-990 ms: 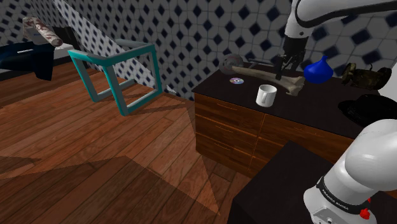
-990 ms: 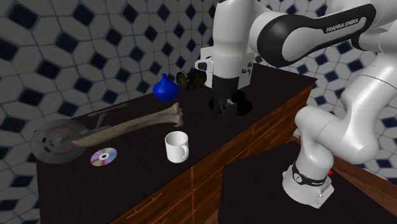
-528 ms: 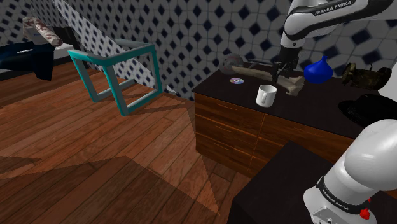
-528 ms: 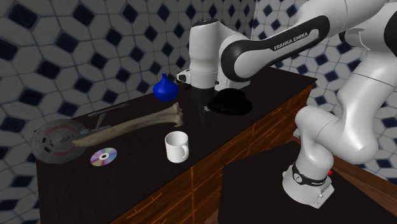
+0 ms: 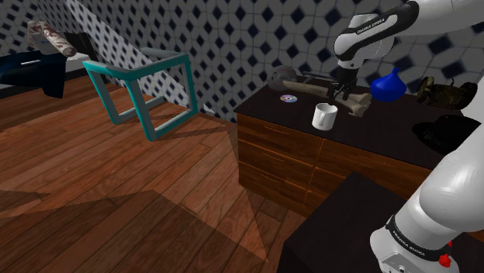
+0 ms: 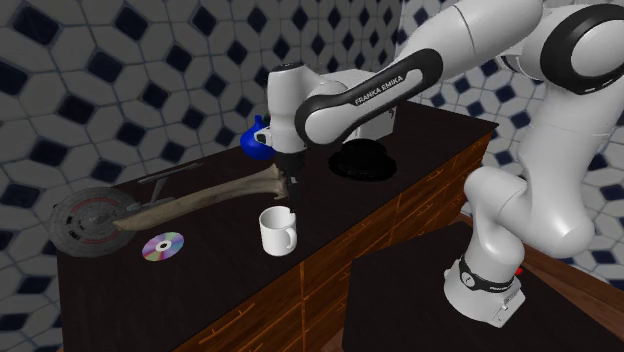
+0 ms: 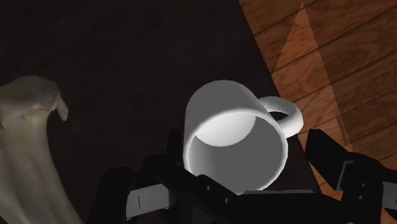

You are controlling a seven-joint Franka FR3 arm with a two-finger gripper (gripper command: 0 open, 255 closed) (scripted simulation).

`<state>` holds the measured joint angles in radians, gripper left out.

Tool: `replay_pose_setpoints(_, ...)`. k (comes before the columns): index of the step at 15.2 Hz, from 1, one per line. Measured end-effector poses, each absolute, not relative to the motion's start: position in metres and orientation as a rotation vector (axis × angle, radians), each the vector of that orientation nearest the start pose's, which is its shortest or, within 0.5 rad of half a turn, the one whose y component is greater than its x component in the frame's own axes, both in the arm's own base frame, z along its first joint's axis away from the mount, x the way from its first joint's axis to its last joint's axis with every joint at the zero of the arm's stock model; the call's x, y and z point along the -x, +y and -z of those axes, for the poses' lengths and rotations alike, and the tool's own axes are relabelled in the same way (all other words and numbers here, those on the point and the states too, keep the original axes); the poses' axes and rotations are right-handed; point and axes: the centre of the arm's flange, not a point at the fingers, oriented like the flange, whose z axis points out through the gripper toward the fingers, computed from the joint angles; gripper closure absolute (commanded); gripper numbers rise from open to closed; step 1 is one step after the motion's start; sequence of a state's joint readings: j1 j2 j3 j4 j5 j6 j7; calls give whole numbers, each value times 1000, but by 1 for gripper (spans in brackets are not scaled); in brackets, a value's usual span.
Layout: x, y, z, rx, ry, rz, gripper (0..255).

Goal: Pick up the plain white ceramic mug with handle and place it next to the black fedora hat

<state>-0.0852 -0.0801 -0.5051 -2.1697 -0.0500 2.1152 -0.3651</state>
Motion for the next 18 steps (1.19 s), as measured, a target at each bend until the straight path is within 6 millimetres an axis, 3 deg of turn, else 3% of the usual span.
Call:
replay_pose_setpoints(5, -457, -340, -392, 3121, 323, 27, 0)
replay_pose_setpoints(13, -461, -347, -351, 3118, 324, 29, 0)
replay_pose_setpoints(18, -461, -346, -347, 3119, 324, 30, 0)
